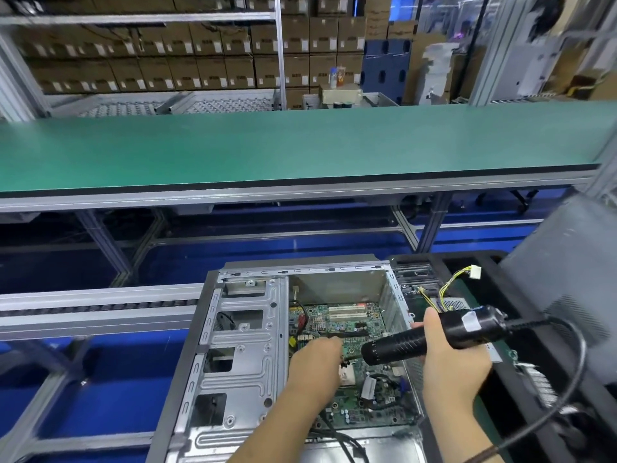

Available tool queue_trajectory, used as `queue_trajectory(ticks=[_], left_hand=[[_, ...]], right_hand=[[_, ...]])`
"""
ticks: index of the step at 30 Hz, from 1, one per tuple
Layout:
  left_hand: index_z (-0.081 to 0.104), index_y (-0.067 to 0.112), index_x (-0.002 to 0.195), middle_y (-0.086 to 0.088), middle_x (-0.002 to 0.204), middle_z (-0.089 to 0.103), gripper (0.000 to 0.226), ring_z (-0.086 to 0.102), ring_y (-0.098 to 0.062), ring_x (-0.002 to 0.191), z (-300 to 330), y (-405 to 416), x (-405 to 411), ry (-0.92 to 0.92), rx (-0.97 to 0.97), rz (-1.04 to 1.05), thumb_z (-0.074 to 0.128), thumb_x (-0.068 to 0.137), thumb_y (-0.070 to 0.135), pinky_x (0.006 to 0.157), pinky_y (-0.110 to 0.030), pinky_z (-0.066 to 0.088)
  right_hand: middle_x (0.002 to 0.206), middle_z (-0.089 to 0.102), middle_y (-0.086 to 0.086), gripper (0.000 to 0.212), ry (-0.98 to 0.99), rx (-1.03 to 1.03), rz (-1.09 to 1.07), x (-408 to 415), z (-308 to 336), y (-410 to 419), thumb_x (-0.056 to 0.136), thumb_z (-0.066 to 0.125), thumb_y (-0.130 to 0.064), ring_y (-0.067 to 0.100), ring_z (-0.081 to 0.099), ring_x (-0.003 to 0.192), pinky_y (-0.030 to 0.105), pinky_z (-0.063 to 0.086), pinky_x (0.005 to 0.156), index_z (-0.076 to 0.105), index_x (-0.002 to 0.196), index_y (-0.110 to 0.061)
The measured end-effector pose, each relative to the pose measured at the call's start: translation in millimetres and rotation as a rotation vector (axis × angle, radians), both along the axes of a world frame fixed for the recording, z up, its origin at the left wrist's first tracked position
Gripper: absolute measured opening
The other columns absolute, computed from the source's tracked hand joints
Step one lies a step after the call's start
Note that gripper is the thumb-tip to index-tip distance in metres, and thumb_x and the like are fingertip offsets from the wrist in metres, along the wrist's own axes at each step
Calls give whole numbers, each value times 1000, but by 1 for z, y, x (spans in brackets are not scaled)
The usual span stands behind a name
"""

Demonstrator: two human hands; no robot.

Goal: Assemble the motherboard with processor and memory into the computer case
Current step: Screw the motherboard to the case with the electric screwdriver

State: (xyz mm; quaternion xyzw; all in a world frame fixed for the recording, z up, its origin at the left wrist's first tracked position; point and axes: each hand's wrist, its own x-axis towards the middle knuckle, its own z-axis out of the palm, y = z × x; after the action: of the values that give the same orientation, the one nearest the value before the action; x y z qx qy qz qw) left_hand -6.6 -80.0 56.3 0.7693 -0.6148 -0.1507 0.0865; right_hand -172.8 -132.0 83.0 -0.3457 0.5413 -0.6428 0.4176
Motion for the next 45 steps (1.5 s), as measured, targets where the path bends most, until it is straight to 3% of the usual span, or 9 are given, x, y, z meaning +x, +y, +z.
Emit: queue_trajectory(ticks=[6,10,13,17,22,26,33,38,45], left_hand=[[59,24,89,10,87,61,15,58,-7,75,2,-14,2,313,-108,144,51,101,21,66,-24,50],[59,27,86,9,84,62,18,56,-4,68,6,-20,6,526,-184,243,53,100,18,55,-12,42],[63,19,87,-1,84,66,15,61,-11,72,10,-23,13,783,-269,437,56,96,9,66,-22,54],[67,14,87,-7,85,70,8,64,-16,74,10,-24,15,940,-266,532,67,89,6,69,-28,57],[71,17,81,-1,77,71,12,65,-12,69,9,-25,15,923,-259,540,71,84,5,62,-20,52],[70,19,82,1,80,70,14,65,-12,74,9,-23,13,868,-261,539,70,85,6,64,-19,52],[62,21,87,4,83,64,18,58,-6,72,8,-24,11,707,-206,519,66,85,3,56,-13,40],[65,19,91,2,85,66,19,58,-8,73,8,-22,11,645,-211,479,67,84,2,59,-14,42],[58,20,84,3,80,64,24,55,-7,67,4,-23,11,617,-211,476,67,83,-1,57,-14,41]], right_hand=[[78,78,-1,40,-134,26,-83,-9,7,-8,66,82,-49,24,77,81,59,59,84,70,85,-16],[76,78,-4,22,-228,22,-116,-15,11,-18,76,83,-36,17,76,77,49,64,63,70,84,-20],[77,77,-8,24,-230,-16,-98,-15,19,-26,74,83,-37,14,76,77,35,61,56,69,86,-22],[86,78,3,24,-234,-26,-73,-15,28,-38,75,84,-34,19,77,81,41,62,59,69,88,-21],[84,78,0,25,-199,-70,-26,-11,42,-42,69,84,-38,15,76,78,40,62,57,70,84,-24],[88,78,9,35,-173,-112,37,-7,55,-38,65,83,-42,25,77,84,43,62,62,68,88,-21],[78,77,6,12,-53,-229,118,-5,90,-32,70,81,-38,26,77,78,41,62,59,73,72,-30],[78,77,6,13,35,-246,178,-3,102,-32,70,81,-39,27,77,81,58,61,80,74,73,-28],[80,77,10,23,4,-227,169,-8,103,-30,71,81,-35,29,76,80,61,59,82,67,79,-19]])
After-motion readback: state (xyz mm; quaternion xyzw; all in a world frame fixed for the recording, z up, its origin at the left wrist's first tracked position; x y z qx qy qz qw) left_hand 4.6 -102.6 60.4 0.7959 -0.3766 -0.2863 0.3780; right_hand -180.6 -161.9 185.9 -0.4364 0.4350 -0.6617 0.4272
